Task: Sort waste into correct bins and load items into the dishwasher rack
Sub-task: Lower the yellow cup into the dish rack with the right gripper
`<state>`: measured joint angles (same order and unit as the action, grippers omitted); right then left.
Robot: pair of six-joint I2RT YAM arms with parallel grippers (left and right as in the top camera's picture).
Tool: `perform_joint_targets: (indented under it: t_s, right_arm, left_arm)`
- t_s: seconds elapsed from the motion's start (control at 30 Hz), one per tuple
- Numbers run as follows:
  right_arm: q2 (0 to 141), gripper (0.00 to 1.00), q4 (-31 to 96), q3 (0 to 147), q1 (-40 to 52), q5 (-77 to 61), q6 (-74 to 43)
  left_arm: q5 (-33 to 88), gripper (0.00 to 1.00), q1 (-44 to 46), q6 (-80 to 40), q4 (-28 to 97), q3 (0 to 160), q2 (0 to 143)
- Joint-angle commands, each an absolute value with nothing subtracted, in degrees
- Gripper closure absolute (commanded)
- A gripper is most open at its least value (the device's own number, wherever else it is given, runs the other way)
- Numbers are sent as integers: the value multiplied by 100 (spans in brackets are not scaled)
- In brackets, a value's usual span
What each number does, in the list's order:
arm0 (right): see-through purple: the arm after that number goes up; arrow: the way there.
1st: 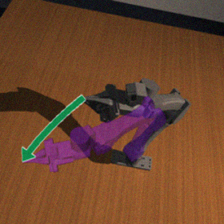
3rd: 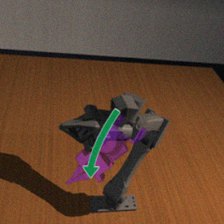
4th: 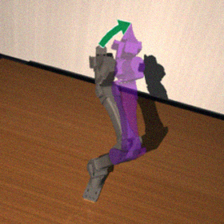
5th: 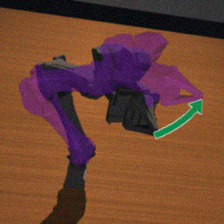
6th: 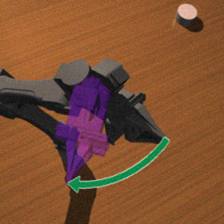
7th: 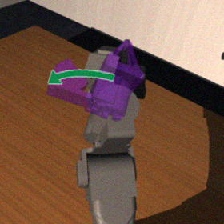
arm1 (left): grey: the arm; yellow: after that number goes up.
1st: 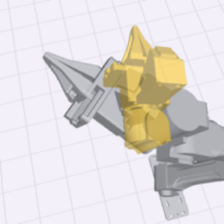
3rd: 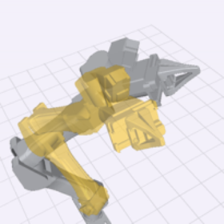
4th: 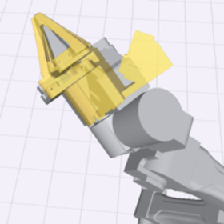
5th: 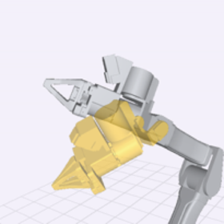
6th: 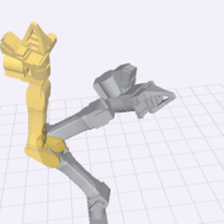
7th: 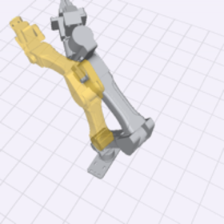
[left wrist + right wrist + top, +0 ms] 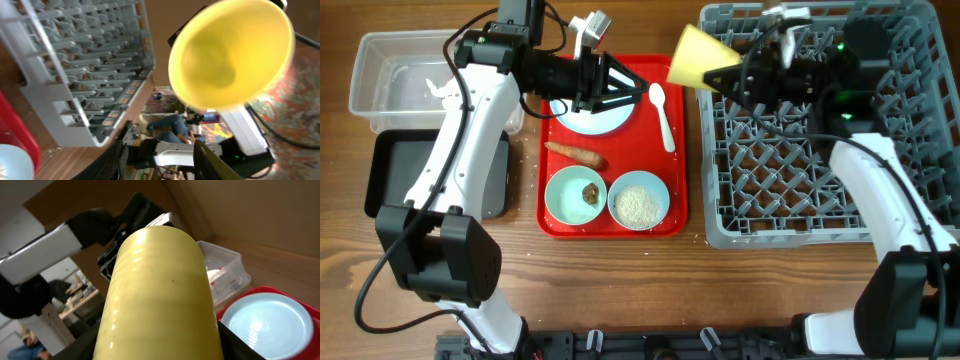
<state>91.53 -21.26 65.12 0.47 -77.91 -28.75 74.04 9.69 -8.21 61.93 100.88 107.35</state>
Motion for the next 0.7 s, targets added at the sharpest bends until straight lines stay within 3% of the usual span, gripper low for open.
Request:
perform_joint_targets:
  t_s: [0.0,0.13,0.3,0.37,0.6,0.67]
  right_arm:
    - [9109,65,-799,6587,-231,-7175,-2672]
    - [8591,65,2475,6720,-27,-4040,-1330]
    - [7463,64,6012,7826,460,-1229,-1406]
    - [7419,63,7181,7835,812,-701,-1719]
    - [8711,59,7583,7129,1505,-469,-2263]
    - [9050,44,7516,7122,1505,-565,-2185]
  left_arm:
    - [5673,51,958,-775,6187,10114,10763]
    - [2821,51,965,-779,5922,10114,10763]
    - [1463,52,965,-779,5745,10114,10770]
    - [1238,52,965,-779,5760,10075,10770]
    - [1210,52,965,-779,5769,9706,10805]
    - [1210,51,965,-777,5806,9695,10809]
